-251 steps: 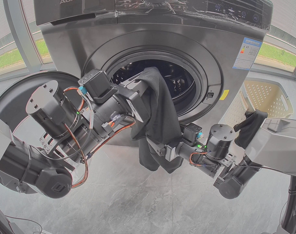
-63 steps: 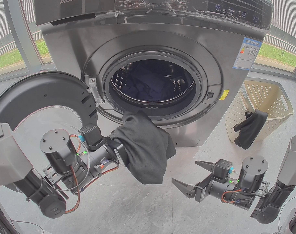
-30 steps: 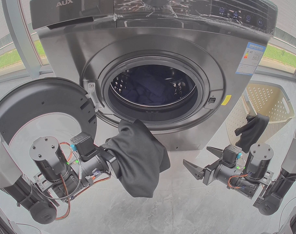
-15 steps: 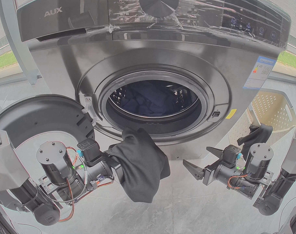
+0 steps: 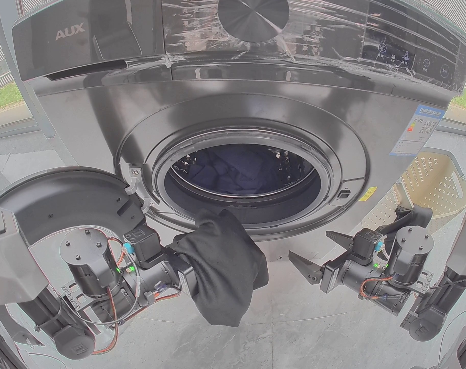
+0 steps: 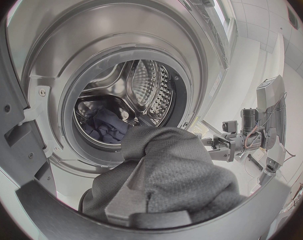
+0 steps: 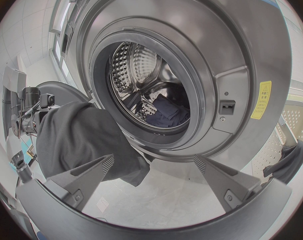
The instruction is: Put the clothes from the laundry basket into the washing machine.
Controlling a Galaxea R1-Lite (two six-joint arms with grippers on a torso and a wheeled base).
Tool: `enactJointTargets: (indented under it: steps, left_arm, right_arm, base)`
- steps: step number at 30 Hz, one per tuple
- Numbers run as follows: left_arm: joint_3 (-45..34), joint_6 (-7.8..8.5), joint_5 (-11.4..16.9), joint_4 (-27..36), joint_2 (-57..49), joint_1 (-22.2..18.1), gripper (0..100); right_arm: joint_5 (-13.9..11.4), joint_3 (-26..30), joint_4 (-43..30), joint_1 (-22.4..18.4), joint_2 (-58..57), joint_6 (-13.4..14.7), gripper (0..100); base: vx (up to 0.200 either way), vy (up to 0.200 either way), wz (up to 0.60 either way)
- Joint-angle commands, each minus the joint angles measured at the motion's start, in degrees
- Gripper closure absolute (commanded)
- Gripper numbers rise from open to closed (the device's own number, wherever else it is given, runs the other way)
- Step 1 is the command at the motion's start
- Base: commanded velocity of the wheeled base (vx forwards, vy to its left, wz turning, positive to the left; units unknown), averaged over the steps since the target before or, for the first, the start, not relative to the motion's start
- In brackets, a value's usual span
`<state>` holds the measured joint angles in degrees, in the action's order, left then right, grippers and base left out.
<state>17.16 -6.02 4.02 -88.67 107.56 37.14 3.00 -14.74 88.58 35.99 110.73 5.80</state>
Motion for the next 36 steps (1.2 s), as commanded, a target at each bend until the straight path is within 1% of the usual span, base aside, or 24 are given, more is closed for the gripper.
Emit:
enactJointTargets:
  steps: [1, 3, 5, 13, 26, 36]
  left_arm:
    - [-0.73, -0.22, 0.02, -0.01, 0.02, 0.03, 100]
    - [-0.73, -0.31, 0.02, -0.01, 0.11, 0.03, 100]
    - [-0.64, -0.39, 0.02, -0.01, 0.11, 0.03, 100]
    - [-0.73, -0.39, 0.02, -0.01, 0.28, 0.03, 100]
    - [-0.38, -0.48, 0.02, -0.10, 0.64, -0.05, 100]
    - [-0.03, -0.48, -0.07, -0.10, 2.22, -1.02, 100]
  right_arm:
    - [0.08, -0.20, 0.02, 1.19, -0.07, 0.09, 0]
    - [0.25, -0.20, 0.02, 1.54, 0.02, 0.09, 0]
    - [1.22, -0.47, 0.02, 1.89, 0.10, 0.09, 0]
    - [1.22, -0.47, 0.02, 2.60, 0.19, 0.17, 0]
    - [1.22, -0.47, 0.02, 2.51, 0.28, 0.09, 0]
    - [1.22, -0.55, 0.10, 2.86, 1.60, 0.17, 0]
  base:
    - [0.000, 0.000, 0.00]
    - [0.000, 0.000, 0.00]
    - [0.000, 0.000, 0.00]
    - [0.000, 0.000, 0.00]
    - [0.000, 0.000, 0.00]
    - [0.000, 0.000, 0.00]
